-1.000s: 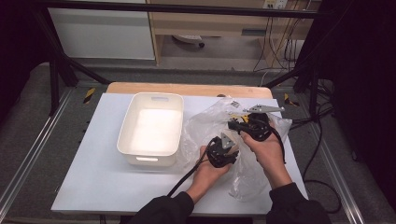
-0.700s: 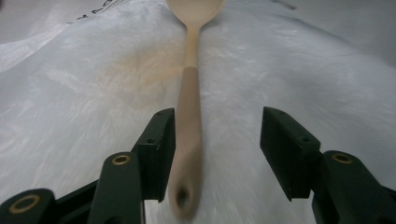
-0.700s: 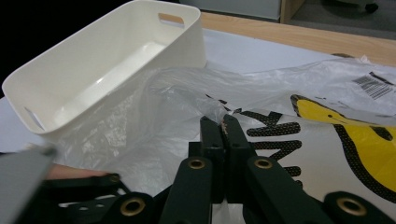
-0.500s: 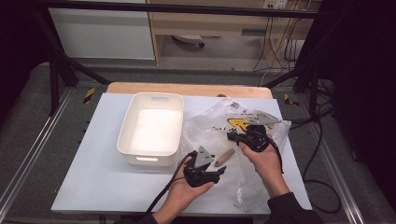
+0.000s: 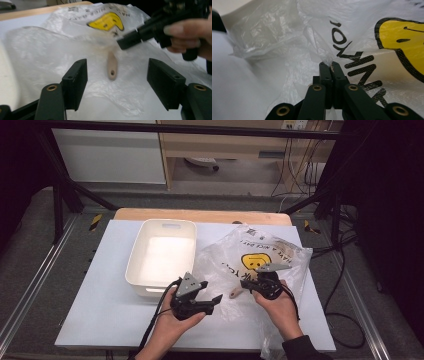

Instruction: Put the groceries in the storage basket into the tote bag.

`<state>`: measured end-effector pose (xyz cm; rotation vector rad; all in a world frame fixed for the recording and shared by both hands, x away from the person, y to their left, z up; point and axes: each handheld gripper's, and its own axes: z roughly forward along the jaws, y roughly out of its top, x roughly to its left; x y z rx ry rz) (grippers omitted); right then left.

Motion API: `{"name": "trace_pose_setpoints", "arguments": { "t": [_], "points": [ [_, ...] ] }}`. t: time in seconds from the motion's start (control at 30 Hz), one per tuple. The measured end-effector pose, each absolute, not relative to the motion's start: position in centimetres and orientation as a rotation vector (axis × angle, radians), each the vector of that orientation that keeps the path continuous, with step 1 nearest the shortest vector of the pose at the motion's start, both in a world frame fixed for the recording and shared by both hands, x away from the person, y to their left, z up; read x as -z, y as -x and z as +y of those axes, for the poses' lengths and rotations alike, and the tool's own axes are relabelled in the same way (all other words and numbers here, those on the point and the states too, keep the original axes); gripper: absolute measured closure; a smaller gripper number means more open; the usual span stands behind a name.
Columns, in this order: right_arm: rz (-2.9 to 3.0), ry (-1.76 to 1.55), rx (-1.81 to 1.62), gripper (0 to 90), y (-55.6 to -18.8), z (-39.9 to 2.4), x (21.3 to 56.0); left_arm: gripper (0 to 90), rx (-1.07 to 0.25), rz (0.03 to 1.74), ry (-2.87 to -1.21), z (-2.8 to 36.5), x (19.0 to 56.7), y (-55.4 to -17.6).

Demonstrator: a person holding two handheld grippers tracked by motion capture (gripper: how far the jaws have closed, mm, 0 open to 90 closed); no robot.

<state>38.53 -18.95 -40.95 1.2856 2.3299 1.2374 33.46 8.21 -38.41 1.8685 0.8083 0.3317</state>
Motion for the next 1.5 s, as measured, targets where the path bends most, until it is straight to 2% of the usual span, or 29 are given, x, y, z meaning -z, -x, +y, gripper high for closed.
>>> {"name": "trace_pose_setpoints", "arguments": {
  "t": [0.23,0.53,0.67,0.87,1.0,1.13,1.23,1.5],
  "points": [
    [2.389,-1.265,-1.187,90.0,-37.4,-18.9,42.1,29.7,-0.377,0.855,-1.823,10.1,37.3,-34.2],
    [2.418,-1.263,-1.134,88.0,-36.8,-19.3,42.8,19.7,-0.46,0.893,-1.837,11.8,36.6,-34.9],
    [2.383,-1.265,-1.149,74.2,-36.8,-19.4,42.6,17.8,-0.489,0.906,-1.824,12.5,36.4,-35.1],
    [2.305,-1.254,-1.179,36.6,-36.3,-19.7,41.8,15.9,-0.508,0.936,-1.811,13.8,36.3,-35.6],
    [2.21,-1.224,-1.176,21.1,-35.4,-20.3,41.2,15.2,-0.522,0.947,-1.802,14.4,36.2,-35.7],
    [2.136,-1.241,-1.144,11.1,-34.6,-21.7,40.6,14.3,-0.528,0.952,-1.794,15.1,36.1,-35.8],
    [2.102,-1.267,-1.107,7.4,-34.1,-23.0,40.8,12.9,-0.525,0.957,-1.779,15.6,36.2,-35.9],
    [2.051,-1.384,-1.015,5.8,-32.9,-26.9,42.0,10.2,-0.558,0.973,-1.803,16.1,36.7,-36.2]
  ]
}}
